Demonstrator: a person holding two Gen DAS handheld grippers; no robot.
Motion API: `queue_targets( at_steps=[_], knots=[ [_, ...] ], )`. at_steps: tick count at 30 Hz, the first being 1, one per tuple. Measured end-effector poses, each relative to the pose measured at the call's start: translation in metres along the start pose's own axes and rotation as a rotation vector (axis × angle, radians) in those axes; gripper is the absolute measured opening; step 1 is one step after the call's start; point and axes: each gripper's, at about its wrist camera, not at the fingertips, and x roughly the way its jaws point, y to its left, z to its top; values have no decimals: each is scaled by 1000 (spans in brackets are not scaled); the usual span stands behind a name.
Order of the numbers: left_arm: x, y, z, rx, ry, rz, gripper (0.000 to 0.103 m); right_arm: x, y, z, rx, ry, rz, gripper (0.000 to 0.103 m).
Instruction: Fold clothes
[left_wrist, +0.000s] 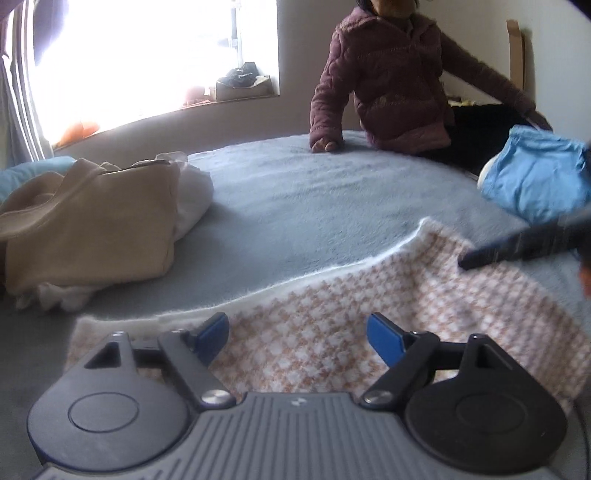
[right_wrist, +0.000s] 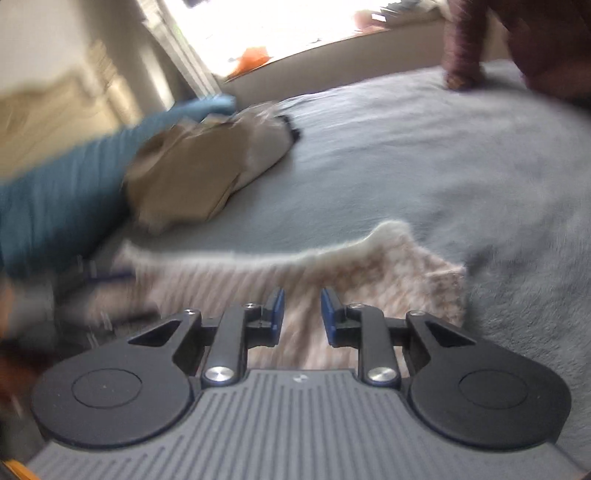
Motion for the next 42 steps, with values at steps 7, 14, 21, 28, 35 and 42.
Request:
queue_targets(
  at_steps=[7, 14, 21, 28, 35, 42],
  knots=[
    [-24, 3, -14, -81, 77, -39, 83, 4, 8, -11, -45, 38, -31, 19],
    [-27, 1, -48, -118, 167, -28, 83, 20, 69, -47, -428, 114, 52, 18],
    [-43, 2, -53, -135, 148, -21, 83, -6, 74, -42, -370, 54, 140, 18],
    [-51, -2, -58, -161, 125, 20, 82, 15, 75, -77, -462, 135, 104, 16],
    [-63, -14, -70, -94, 134, 36, 82, -30, 110, -67, -592, 61, 278, 16],
    [-63, -18, -85, -65, 154, 87, 82, 8, 112, -97, -659, 215, 206, 15]
  ],
)
